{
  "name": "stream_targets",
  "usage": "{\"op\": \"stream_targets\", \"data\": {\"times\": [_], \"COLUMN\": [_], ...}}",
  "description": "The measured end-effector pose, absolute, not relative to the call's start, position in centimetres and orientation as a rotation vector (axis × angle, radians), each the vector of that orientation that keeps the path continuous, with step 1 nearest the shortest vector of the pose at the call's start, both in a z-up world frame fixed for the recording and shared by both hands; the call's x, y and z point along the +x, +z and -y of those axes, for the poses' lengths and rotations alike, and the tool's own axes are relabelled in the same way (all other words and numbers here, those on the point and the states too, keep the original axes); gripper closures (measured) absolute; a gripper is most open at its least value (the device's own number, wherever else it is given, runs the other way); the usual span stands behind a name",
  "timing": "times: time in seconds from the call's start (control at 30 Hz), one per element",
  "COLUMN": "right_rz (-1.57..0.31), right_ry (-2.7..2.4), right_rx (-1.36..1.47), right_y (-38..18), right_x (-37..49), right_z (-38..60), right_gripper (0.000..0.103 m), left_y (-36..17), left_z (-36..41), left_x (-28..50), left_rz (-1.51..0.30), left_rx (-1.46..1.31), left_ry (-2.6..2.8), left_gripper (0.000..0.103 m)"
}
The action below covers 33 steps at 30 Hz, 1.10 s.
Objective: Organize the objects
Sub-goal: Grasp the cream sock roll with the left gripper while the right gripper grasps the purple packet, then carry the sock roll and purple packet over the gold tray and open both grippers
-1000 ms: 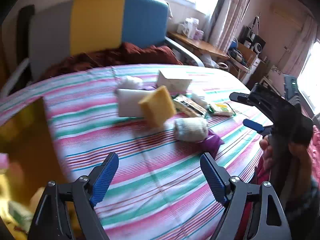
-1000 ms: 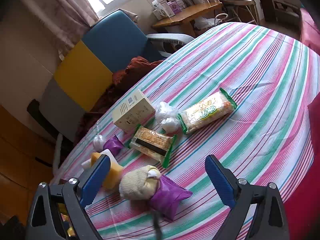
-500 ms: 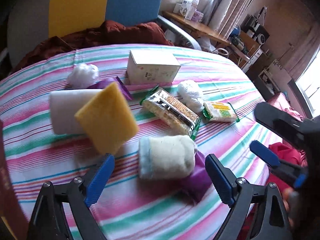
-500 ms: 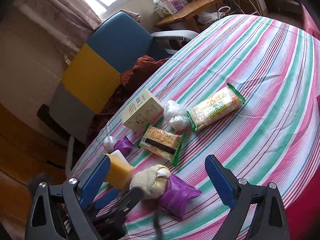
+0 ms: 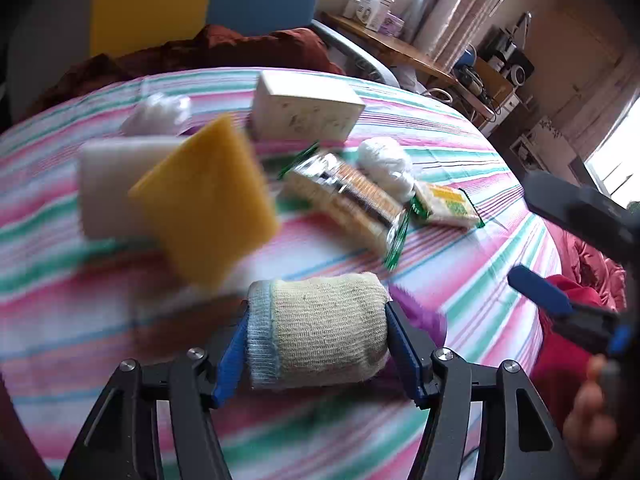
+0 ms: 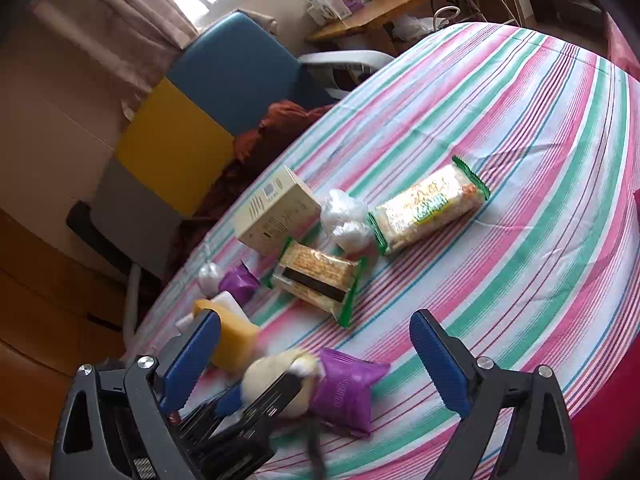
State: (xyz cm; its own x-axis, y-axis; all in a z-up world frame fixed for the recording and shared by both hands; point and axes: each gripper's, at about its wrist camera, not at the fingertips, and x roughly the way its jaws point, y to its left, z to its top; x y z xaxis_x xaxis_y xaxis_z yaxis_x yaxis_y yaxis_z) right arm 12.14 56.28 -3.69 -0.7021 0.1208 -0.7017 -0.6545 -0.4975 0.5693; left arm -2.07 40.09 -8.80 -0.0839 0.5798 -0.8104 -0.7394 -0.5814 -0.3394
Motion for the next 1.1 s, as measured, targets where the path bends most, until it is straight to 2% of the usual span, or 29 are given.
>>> {"op": "stream_targets", "data": {"times": [0.2,0.37,0.47,0.53,0.67,0.83,0.9,0.93,1.1], "right_rz": [-1.143,-0.964,-0.844,-0.836,-0.798,-0.816,-0.839,-0.857,-0.827], "right_ry": [2.149,2.074,2.058,2.043,2.071,2.148,2.206,2.241,2.236], "right_rx": [-1.053,-1.268,-1.302,-1.335,-1.437,-1.371,-1.325,-1.294,-1.303], "right_y": [-5.4,-7.0,-7.2,-7.7,-8.8,-8.1,-7.5,-7.1,-7.1], "right_x": [9.9,7.8,7.3,7.0,6.1,6.6,7.0,7.4,6.9], "right_z": [-55.6,-53.3,-52.5,-52.6,-52.1,-52.0,-51.9,-52.0,-51.8], "right_gripper": [0.006,0.008,0.028,0.052,0.053,0.055,0.06,0.067,0.068], "left_y": [-8.4,-8.4,-8.5,-8.6,-8.6,-7.7,-6.7,-6.0,-3.1], "left_z": [-34.6,-31.5,-30.9,-31.1,-31.2,-30.2,-29.2,-28.4,-24.7], "left_x": [-1.4,-0.5,-0.1,-0.1,0.2,0.6,0.7,0.8,0.2], "left_rz": [-0.178,-0.184,-0.19,-0.198,-0.22,-0.221,-0.203,-0.186,-0.112], "left_rx": [-1.246,-1.214,-1.194,-1.184,-1.159,-1.161,-1.146,-1.129,-1.064], "left_ry": [1.888,1.935,1.943,1.947,1.957,1.966,1.979,1.987,2.067], "left_gripper": [0.039,0.038,0.038,0.038,0.038,0.039,0.039,0.039,0.039]}}
